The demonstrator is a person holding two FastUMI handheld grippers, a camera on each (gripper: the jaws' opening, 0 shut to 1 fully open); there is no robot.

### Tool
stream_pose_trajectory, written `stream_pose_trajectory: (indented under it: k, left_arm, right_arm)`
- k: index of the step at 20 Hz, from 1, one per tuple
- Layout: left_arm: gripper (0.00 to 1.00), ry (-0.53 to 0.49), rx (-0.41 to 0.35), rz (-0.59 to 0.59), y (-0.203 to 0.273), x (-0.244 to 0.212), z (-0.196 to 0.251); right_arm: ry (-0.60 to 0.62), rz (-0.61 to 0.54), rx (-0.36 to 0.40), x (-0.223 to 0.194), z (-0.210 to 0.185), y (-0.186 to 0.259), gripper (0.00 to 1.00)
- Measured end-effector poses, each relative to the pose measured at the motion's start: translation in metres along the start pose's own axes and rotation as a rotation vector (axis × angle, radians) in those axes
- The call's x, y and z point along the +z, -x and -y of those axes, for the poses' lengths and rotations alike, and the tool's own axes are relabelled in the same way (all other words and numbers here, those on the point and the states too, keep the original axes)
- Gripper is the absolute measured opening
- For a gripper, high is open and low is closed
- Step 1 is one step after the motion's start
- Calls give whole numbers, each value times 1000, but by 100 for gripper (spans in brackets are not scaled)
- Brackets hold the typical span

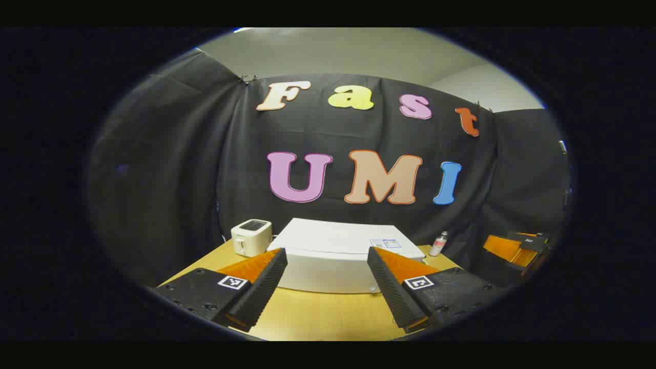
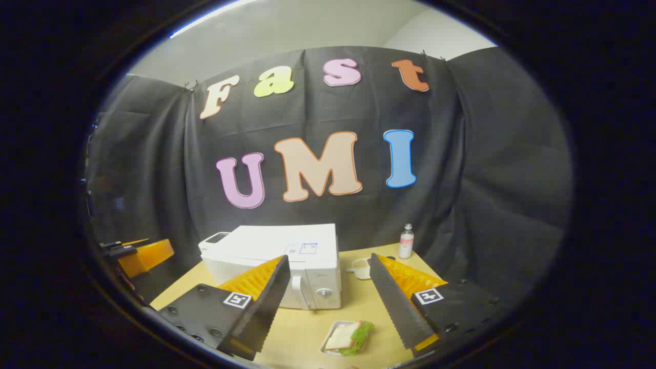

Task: Open the microwave oven with the left hand, put the food in, and close the microwave oven.

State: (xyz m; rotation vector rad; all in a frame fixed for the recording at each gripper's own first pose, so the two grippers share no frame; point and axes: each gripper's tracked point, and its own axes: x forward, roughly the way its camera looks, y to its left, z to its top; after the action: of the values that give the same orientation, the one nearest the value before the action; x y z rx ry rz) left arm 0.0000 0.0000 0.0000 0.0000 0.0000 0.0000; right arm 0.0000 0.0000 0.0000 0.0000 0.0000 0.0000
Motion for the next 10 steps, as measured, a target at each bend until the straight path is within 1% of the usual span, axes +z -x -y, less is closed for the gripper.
stream_pose_trajectory:
  k: [1, 3, 4, 5, 6, 10]
  left_arm:
    - [92, -3, 3, -4, 0, 0, 2]
    - [99, -7, 13, 4, 0, 4, 4]
    - [92, -10, 21, 3, 0, 4, 4]
    - [92, -10, 18, 0, 1, 4, 6]
    - [95, -10, 11, 2, 0, 5, 11]
    - [95, -11, 19, -3, -3, 4, 12]
  right_arm:
    - [-7, -1, 1, 1, 3, -2, 92]
    - [-15, -3, 7, 4, 6, -5, 92]
    - [-12, -7, 3, 3, 10, -6, 92]
    - [-9, -7, -1, 3, 13, -6, 92]
    - [-8, -5, -3, 5, 15, -7, 92]
    - [-8, -10, 6, 5, 18, -8, 92]
